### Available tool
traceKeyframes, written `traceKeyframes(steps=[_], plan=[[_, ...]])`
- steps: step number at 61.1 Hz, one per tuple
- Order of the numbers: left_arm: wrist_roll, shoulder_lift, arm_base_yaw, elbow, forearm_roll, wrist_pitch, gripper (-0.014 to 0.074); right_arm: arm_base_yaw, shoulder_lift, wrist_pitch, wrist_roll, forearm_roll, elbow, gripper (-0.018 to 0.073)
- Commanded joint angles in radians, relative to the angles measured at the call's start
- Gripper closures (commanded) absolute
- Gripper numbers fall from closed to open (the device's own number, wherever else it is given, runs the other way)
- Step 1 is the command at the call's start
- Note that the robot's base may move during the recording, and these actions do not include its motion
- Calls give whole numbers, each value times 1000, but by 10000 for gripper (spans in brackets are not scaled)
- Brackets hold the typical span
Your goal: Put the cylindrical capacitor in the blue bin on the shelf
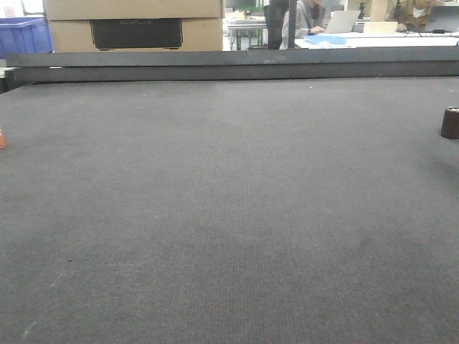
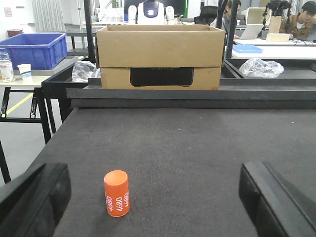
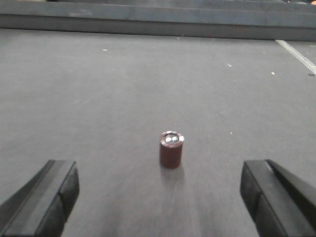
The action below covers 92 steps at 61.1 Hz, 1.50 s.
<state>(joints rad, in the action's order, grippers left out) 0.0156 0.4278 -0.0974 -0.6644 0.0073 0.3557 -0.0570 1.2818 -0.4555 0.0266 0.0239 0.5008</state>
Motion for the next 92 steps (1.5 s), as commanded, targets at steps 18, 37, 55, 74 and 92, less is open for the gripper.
traceKeyframes(steps=[18,37,55,74,92], plan=[[-6,2,-7,-8,3,2,-6,-63,472,-474,0,1,110,-10],[-6,2,-7,-8,3,2,-5,-63,721,-453,0,1,364,-10],[-6,2,-7,-8,3,2,-5,-63,838,-396,0,1,493,-10],[-6,2,-7,-8,3,5,-5,-63,859,-384,0,1,496,294],[-6,2,-7,-8,-7,23,-5,-63,740,-335,0,1,496,617]])
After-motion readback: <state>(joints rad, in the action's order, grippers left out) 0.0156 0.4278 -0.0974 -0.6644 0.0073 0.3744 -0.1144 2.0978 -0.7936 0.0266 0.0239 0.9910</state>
